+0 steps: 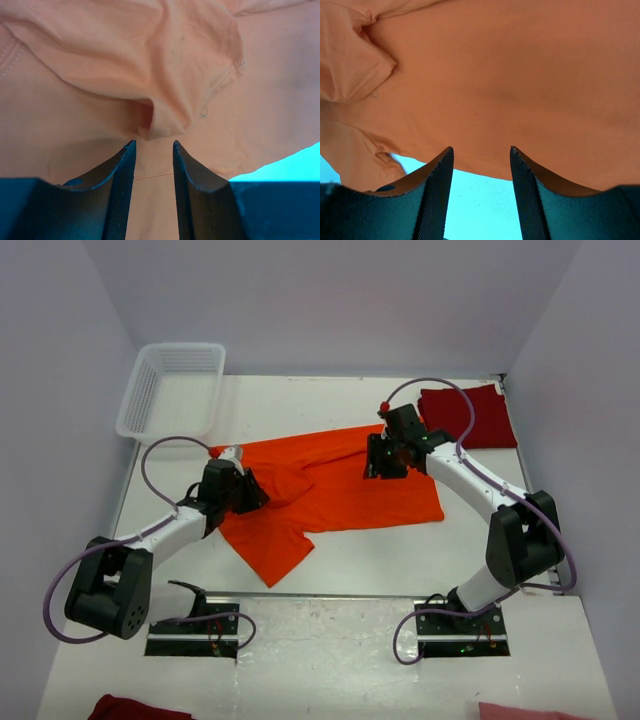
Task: Fold and stack the t-shirts
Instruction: Fold the flattened tshirt in 1/3 of the way
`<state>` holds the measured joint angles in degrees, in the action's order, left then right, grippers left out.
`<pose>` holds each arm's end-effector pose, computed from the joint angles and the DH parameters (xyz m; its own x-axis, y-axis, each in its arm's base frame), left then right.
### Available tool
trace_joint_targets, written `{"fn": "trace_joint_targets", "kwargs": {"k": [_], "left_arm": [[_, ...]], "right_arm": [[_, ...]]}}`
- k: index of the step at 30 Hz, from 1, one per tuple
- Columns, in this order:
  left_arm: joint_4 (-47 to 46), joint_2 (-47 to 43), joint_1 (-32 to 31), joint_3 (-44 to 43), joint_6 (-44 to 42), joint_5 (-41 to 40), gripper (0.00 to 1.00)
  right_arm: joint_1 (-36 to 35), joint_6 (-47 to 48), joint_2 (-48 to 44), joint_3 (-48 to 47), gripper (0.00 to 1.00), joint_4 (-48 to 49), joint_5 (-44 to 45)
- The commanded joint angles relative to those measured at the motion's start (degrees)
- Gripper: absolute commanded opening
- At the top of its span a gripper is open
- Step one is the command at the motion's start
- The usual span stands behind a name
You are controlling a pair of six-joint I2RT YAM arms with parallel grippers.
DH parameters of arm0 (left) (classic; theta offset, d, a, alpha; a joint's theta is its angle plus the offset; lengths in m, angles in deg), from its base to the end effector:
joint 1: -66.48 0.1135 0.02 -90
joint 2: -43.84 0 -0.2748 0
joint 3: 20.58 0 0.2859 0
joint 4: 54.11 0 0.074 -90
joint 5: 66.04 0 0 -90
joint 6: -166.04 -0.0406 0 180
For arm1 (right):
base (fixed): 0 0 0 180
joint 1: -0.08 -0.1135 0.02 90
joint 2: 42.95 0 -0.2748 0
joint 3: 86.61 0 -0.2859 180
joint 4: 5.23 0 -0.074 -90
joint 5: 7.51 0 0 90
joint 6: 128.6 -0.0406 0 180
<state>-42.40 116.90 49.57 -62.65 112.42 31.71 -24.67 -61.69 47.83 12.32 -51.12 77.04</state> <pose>0.2557 -0.0835 0.1517 -0.7496 -0.3864 -0.5374 -0.0765 0.8570 -0.5095 0.3346 0.1585 0.2456 -0.8719 0.0280 -0.4890 -0.1343 0.9464 0.2937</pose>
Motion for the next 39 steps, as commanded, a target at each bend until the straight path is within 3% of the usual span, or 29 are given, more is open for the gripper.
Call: {"fn": "trace_joint_targets", "kwargs": {"k": [1,20,26,27,31,39], "left_arm": [[-5.4,0.9,-0.1,0.8,-0.8,3.0,0.37],[-11.5,8.1,-0.1,-0.3,-2.2,6.7,0.37],[-10.8,6.3,-0.1,0.0,-1.4,8.0,0.25],[-10.5,6.1,-0.1,0.0,-1.6,8.0,0.17],[-9.8,5.5,-0.1,-0.1,-1.6,8.8,0.0],[-5.8,0.7,-0.1,-0.2,-0.1,11.2,0.0]], "right_arm": [[-0.2,0.1,-0.7,0.0,0.5,0.6,1.4],[-0.3,0.2,-0.2,0.8,0.5,1.4,0.6],[-0.2,-0.5,-0.2,0.7,0.5,2.0,0.4],[-0.3,-0.5,-0.2,0.8,0.5,2.1,0.2],[-0.3,-0.7,0.0,1.1,0.5,2.3,-0.3],[-0.4,-0.7,-0.6,1.4,0.5,2.2,0.0]]}}
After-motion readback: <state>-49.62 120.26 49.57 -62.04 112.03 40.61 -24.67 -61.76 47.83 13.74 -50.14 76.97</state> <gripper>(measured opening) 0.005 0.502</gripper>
